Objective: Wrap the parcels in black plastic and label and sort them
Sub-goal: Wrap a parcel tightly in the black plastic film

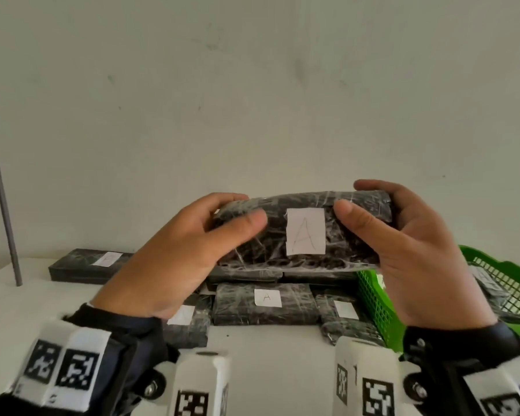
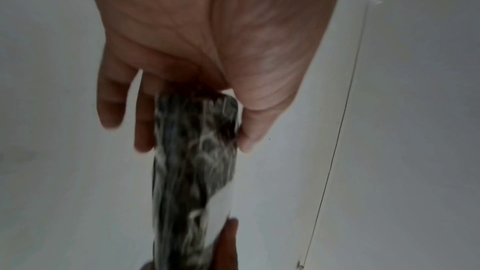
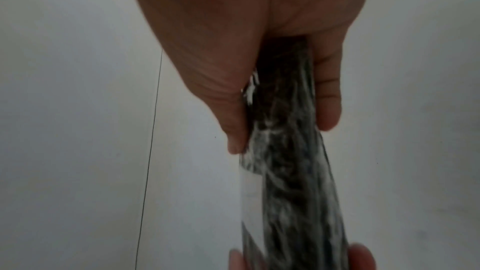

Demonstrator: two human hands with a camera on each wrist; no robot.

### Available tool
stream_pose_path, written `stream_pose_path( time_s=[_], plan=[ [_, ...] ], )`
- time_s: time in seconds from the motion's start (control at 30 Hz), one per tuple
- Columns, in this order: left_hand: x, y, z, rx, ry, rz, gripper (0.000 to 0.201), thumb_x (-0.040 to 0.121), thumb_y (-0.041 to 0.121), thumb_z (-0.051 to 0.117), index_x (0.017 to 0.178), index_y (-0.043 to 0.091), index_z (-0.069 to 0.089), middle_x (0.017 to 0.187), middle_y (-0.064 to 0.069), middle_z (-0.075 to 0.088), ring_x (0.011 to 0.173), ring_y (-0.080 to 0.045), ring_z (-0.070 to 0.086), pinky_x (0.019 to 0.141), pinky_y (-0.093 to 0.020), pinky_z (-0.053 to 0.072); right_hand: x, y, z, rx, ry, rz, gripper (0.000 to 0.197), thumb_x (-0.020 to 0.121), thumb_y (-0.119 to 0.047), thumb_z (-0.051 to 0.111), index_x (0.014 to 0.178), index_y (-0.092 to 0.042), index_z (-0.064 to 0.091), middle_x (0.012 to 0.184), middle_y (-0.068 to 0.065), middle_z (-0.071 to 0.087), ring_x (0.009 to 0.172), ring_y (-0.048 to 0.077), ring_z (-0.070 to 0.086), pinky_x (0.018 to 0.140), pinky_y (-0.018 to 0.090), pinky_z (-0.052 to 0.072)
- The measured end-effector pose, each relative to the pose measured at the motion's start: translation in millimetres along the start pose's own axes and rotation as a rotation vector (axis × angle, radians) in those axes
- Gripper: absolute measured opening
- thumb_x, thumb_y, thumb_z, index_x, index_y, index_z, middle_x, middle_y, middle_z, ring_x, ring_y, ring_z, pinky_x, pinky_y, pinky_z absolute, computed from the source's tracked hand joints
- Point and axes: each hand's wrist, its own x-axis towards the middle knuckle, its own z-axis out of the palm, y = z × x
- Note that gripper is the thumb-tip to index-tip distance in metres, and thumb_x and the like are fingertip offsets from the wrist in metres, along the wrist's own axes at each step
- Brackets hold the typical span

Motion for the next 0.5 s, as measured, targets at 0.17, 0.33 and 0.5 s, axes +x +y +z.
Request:
stream_pose_path(
  time_s=[0.17, 0.33, 0.5],
  plan=[
    [0.9, -0.2, 15.4, -0.002, 0.121, 0.031, 0.048, 0.081, 0.069, 0.072, 0.11, 0.032, 0.076, 0.112, 0.002, 0.079, 0.112, -0.018, 0.072, 0.109, -0.053, 0.047, -12.0, -10.7, 12.6, -0.328, 0.037, 0.0, 0.089, 0.068, -0.08, 0.073, 0.138, -0.031, 0.049, 0.106, -0.005, 0.075, 0.092, 0.005, 0.072, 0.078, 0.023, 0.059],
    [0.1, -2.6, 16.8, -0.037, 0.174, -0.026, 0.051, 0.064, 0.076, 0.072, 0.098, 0.038, 0.075, 0.106, -0.007, 0.076, 0.105, -0.03, 0.073, 0.101, -0.059, 0.054, -13.3, -10.6, 19.5, -0.502, 0.037, 0.04, 0.078, 0.063, -0.077, 0.074, 0.123, -0.03, 0.054, 0.091, -0.008, 0.07, 0.075, 0.004, 0.064, 0.057, 0.012, 0.046],
    [-2.1, 2.3, 27.2, -0.047, 0.269, 0.012, 0.043, 0.079, 0.061, 0.079, 0.107, 0.029, 0.073, 0.102, 0.006, 0.079, 0.101, -0.016, 0.075, 0.1, -0.052, 0.055, -15.8, -13.8, 22.2, -0.45, -0.026, 0.044, 0.076, 0.066, -0.072, 0.075, 0.125, -0.032, 0.05, 0.096, -0.006, 0.072, 0.081, 0.005, 0.068, 0.066, 0.012, 0.053]
  ],
)
